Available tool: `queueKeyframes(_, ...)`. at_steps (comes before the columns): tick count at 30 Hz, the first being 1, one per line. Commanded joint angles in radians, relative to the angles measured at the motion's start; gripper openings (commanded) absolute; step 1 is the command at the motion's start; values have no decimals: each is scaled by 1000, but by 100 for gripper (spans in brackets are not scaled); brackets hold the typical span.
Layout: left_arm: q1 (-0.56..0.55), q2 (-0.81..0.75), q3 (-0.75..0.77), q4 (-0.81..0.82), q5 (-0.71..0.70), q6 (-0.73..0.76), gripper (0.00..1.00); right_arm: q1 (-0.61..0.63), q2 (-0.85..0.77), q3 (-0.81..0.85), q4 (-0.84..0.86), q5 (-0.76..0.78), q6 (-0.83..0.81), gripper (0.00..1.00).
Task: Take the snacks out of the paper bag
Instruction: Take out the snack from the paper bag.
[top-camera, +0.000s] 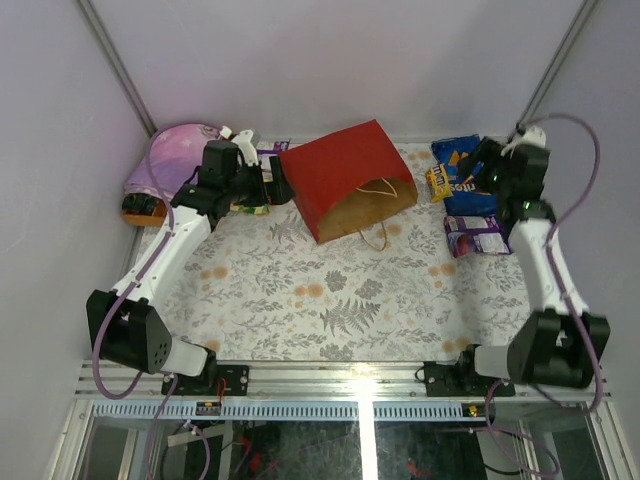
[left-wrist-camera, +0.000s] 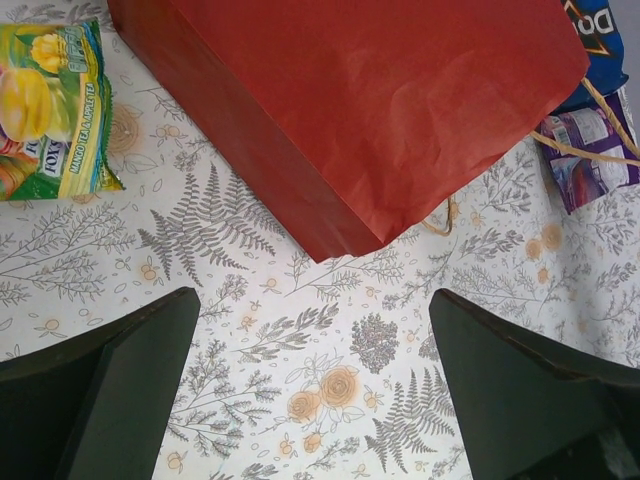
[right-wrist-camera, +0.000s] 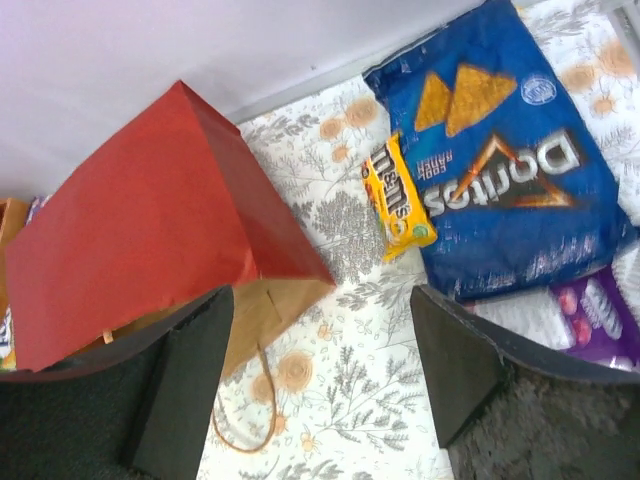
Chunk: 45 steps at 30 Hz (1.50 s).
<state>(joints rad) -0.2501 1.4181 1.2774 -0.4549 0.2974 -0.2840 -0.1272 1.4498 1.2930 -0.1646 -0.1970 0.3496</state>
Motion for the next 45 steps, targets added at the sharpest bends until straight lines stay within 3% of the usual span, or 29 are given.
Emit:
queueKeyframes(1, 15, -32, 2, 40, -19, 3, 100, 118, -277, -544, 505, 282, 230, 79)
queueKeyframes(5, 19, -26, 4, 42, -7, -3, 100, 360, -489, -838, 612, 442, 270, 82)
queueKeyframes(7, 21, -17, 6, 42, 11, -11, 100, 416, -541, -952, 684, 438, 407, 85)
queueKeyframes(9, 22, -12, 9, 42, 33, -18, 100, 431, -518, -1062, 864, 391, 577, 88)
queueKeyframes(13, 22, -19, 7, 42, 41, -21, 100, 432, -279, -1096, 1228, 310, 786, 90)
queueKeyframes(17, 21, -45, 0, 42, 43, -19, 100, 455, 70, -956, 1542, 235, 1014, 89)
queueKeyframes(21, 21, -62, -1, 36, 23, -8, 100, 540, 475, -745, 1854, 284, 1297, 85)
queueKeyframes(24, 22, -44, 7, 32, 23, -12, 100, 625, 647, -576, 1858, 387, 1361, 85)
queueKeyframes(30, 21, -38, 4, 30, 12, -9, 100, 711, 765, -331, 1597, 457, 1514, 88)
queueKeyframes(34, 21, -25, 7, 30, 30, -13, 100, 746, 898, -159, 1593, 490, 1635, 88)
queueKeyframes(45, 22, -34, 4, 30, 35, -13, 100, 750, 975, 65, 1186, 541, 1601, 92)
